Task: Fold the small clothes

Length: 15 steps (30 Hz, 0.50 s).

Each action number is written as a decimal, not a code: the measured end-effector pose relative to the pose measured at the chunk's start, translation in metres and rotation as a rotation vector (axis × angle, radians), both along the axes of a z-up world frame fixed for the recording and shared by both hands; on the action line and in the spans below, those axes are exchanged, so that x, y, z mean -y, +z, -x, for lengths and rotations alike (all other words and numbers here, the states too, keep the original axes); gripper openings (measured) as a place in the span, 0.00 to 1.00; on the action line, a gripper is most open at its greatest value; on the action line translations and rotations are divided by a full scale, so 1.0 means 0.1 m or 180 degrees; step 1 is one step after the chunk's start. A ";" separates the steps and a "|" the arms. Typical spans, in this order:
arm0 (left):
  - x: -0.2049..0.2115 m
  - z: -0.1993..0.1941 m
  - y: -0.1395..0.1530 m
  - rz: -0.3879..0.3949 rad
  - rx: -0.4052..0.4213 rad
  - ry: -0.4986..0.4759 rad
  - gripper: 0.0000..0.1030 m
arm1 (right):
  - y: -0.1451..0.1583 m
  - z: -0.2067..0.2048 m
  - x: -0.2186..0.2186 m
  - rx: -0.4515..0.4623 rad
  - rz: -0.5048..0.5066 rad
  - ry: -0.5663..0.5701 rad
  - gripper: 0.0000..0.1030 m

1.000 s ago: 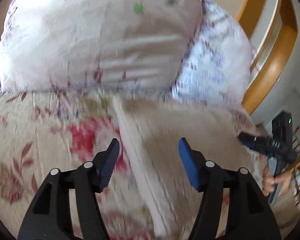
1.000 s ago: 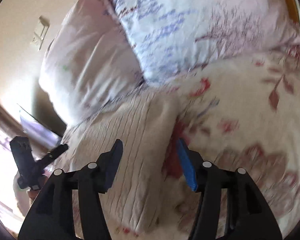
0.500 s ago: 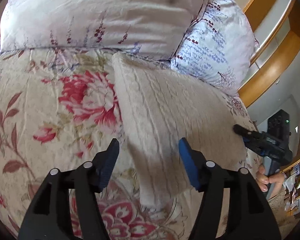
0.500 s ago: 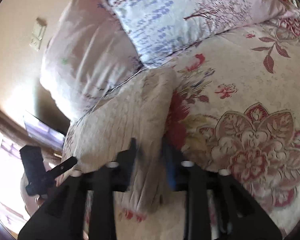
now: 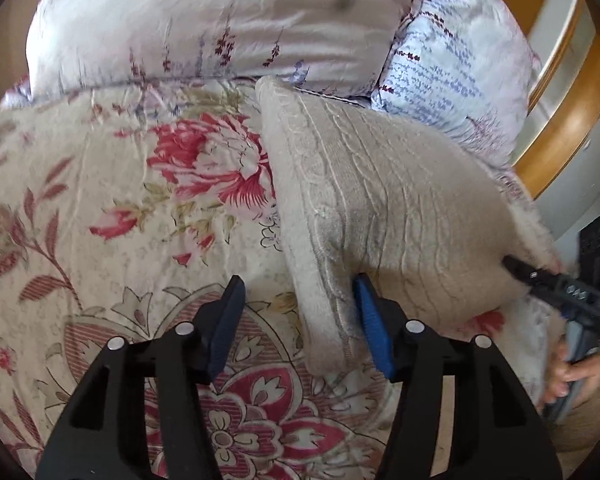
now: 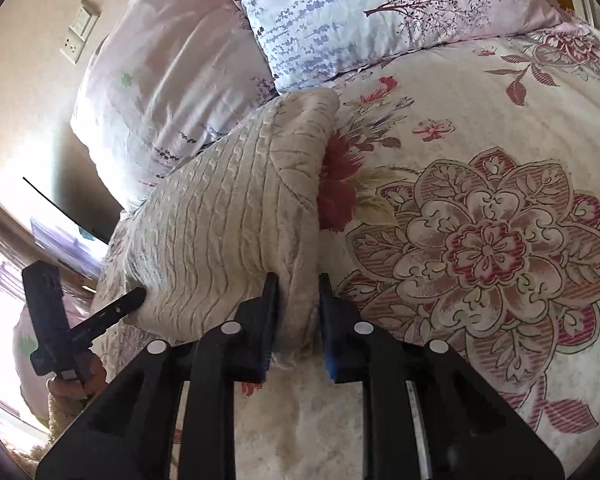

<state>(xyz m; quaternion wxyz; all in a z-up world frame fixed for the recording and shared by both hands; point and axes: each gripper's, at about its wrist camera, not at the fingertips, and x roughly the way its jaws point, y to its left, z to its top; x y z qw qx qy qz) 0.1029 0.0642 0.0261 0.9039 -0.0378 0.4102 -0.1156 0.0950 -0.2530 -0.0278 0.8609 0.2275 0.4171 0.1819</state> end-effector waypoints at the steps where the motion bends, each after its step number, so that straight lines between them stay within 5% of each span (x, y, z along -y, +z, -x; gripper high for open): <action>1: 0.01 0.00 0.00 -0.0041 0.0021 0.0034 0.61 | 0.01 0.01 -0.01 0.0014 0.0039 -0.0008 0.22; 7: 0.01 0.17 0.11 -0.0270 0.0288 0.0222 0.73 | 0.24 0.15 -0.10 0.0311 0.0597 -0.0184 0.45; 12: 0.03 0.39 0.19 -0.0382 0.0545 0.0291 0.87 | 0.45 0.37 -0.27 0.0701 0.1094 -0.0297 0.80; 15: 0.02 0.44 0.21 -0.0348 0.0591 0.0316 0.90 | 0.50 0.45 -0.38 0.0888 0.1197 -0.0278 0.85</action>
